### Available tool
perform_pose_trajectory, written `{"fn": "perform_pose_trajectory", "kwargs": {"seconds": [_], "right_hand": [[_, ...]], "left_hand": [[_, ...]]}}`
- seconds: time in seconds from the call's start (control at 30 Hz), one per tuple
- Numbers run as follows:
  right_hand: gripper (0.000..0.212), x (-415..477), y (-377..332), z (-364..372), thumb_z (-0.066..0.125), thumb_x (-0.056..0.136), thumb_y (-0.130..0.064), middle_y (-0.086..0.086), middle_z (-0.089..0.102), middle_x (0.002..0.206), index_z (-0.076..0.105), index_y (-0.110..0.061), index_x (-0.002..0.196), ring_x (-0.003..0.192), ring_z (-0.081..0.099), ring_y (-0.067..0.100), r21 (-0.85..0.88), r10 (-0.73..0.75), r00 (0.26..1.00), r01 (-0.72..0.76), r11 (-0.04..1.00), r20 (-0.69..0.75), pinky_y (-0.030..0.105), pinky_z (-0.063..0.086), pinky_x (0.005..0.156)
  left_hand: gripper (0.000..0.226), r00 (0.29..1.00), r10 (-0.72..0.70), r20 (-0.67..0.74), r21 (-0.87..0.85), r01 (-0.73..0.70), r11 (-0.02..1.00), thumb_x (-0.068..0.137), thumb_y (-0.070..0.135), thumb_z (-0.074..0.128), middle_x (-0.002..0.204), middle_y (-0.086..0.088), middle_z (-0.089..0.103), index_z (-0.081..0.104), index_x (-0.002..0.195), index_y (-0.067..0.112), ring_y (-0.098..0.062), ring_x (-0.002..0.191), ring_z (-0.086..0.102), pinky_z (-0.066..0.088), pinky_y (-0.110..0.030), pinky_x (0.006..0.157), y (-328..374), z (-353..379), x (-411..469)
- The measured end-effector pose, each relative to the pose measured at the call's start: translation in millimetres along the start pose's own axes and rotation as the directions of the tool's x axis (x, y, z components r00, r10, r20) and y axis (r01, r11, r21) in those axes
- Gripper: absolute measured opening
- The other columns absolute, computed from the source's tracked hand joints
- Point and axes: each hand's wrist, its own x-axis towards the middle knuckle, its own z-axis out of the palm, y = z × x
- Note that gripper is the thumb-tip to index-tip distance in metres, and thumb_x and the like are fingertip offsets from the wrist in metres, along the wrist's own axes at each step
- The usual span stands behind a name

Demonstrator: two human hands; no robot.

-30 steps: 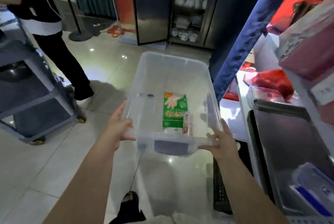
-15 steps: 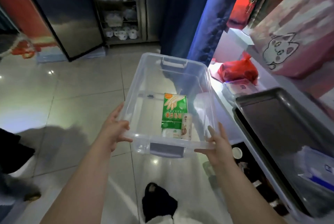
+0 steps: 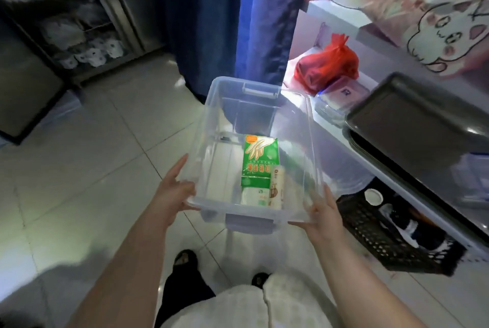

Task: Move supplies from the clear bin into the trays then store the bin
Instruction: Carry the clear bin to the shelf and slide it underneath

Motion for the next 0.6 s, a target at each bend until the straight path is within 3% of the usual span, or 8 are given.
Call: {"fn": "perform_pose_trajectory", "kwargs": {"seconds": [0.1,0.2,0.37,0.53,0.6], "right_hand": [[0.056,-3.2,35.4,18.4,0.038,0.091,0.008,0.003,0.062,0.123,0.058,-0.03,0.126,0.094,0.063,0.024,0.048,-0.039,0.987,0.047,0.998,-0.153,0.07,0.048,0.072],[0.062,-10.2,74.0,27.7,0.038,0.089,0.01,-0.008,0.068,0.11,0.064,-0.041,0.114,0.096,0.062,0.021,0.186,0.002,0.941,0.065,0.98,-0.339,0.065,0.051,0.067],[0.08,-23.2,110.9,38.3,0.033,0.08,0.018,-0.001,0.059,0.122,0.045,-0.037,0.137,0.098,0.061,0.025,0.362,0.078,0.872,0.118,0.925,-0.484,0.07,0.047,0.062],[0.072,-6.6,122.9,37.8,0.043,0.086,0.013,0.003,0.057,0.126,0.042,-0.036,0.139,0.092,0.062,0.021,0.376,0.107,0.795,0.16,0.913,-0.597,0.054,0.053,0.053],[0.083,9.7,119.4,35.9,0.046,0.077,0.022,0.005,0.06,0.119,0.04,-0.03,0.141,0.084,0.066,0.02,0.357,0.082,0.787,0.182,0.916,-0.611,0.046,0.054,0.048]], "left_hand": [[0.083,0.991,-0.04,0.126,0.087,0.029,0.996,0.062,-0.003,0.054,0.115,-0.008,0.065,0.056,0.103,0.068,-0.029,0.081,0.068,0.058,-0.046,0.061,10.2,-18.4,43.9],[0.082,0.967,-0.083,0.239,0.178,0.04,0.983,0.062,-0.001,0.054,0.118,-0.007,0.063,0.056,0.107,0.067,-0.03,0.089,0.066,0.058,-0.044,0.061,22.3,-32.6,83.8],[0.082,0.918,-0.149,0.367,0.292,0.038,0.956,0.068,-0.008,0.052,0.12,-0.012,0.062,0.058,0.107,0.064,-0.033,0.091,0.065,0.058,-0.046,0.061,32.1,-30.9,130.3],[0.083,0.87,-0.25,0.424,0.361,0.091,0.928,0.077,-0.012,0.05,0.121,-0.01,0.062,0.056,0.112,0.062,-0.033,0.094,0.065,0.058,-0.048,0.063,32.2,-1.9,169.6],[0.082,0.861,-0.275,0.429,0.374,0.108,0.921,0.079,-0.012,0.05,0.123,-0.01,0.06,0.053,0.124,0.056,-0.033,0.094,0.064,0.058,-0.046,0.063,33.1,18.4,185.4]]}}
